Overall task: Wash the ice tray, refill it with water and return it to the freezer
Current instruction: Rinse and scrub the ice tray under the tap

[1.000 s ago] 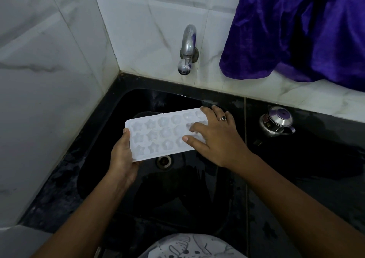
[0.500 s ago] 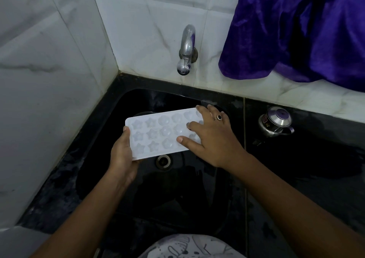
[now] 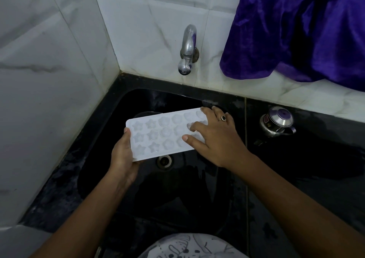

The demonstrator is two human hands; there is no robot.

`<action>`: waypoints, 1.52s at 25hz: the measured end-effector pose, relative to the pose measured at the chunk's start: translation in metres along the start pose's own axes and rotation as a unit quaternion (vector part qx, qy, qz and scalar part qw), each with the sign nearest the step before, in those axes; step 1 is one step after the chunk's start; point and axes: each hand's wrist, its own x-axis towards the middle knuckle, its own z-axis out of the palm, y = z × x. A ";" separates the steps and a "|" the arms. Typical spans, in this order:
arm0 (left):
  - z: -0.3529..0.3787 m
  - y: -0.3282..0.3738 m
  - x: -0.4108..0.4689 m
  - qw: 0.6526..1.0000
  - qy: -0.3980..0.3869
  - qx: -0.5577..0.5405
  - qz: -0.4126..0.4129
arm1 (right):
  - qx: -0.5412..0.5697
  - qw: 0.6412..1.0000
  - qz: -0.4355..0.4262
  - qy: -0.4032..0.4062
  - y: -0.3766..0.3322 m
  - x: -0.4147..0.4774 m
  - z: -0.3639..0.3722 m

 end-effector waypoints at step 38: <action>-0.007 -0.001 0.003 1.000 0.018 -0.024 -0.005 | 0.020 0.998 0.047 -0.023 0.014 -0.008 -0.007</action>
